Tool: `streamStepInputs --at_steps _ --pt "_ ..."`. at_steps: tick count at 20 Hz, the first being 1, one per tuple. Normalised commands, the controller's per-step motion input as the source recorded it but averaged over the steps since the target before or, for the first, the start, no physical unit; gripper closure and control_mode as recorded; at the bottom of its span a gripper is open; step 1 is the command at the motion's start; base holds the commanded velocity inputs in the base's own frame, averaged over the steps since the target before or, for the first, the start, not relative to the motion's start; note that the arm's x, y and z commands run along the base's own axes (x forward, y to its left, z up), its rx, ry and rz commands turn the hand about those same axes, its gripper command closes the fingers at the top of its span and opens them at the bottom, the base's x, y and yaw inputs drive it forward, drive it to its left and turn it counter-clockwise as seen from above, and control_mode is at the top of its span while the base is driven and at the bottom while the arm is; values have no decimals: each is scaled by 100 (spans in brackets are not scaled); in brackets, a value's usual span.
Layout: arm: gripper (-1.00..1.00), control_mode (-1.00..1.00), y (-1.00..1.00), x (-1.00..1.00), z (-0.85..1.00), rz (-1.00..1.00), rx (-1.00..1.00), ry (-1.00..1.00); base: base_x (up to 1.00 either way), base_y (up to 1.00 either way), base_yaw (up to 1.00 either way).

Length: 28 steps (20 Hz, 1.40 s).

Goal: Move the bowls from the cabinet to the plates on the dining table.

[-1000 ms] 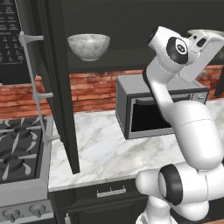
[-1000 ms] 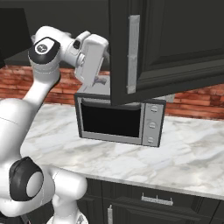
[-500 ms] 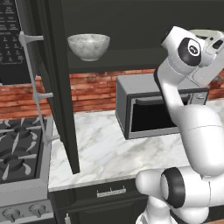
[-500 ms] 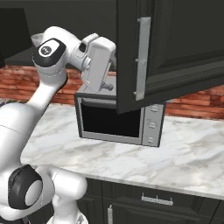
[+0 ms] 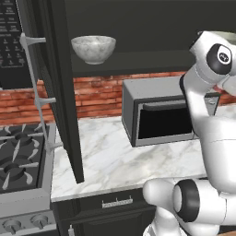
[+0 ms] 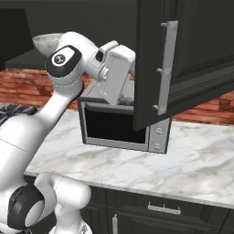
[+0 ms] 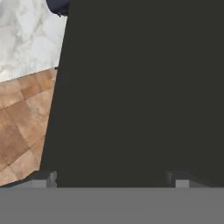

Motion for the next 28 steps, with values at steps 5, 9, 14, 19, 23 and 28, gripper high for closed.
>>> streamStepInputs --at_steps 5,9,14,19,23,28 --pt "-100 -100 -52 -9 -13 -4 0 0 0 0 0" --pt "-100 -100 -60 0 -14 -2 0 0 0 0 0" --pt "-100 -100 -64 -8 -1 -4 0 0 0 0 0" --pt "-100 -100 -57 -21 0 -5 0 0 0 0 0" --pt "-100 -100 -51 -23 0 -5 0 0 0 0 0" --pt "-100 -100 -13 -3 0 0 0 0 0 0 0"
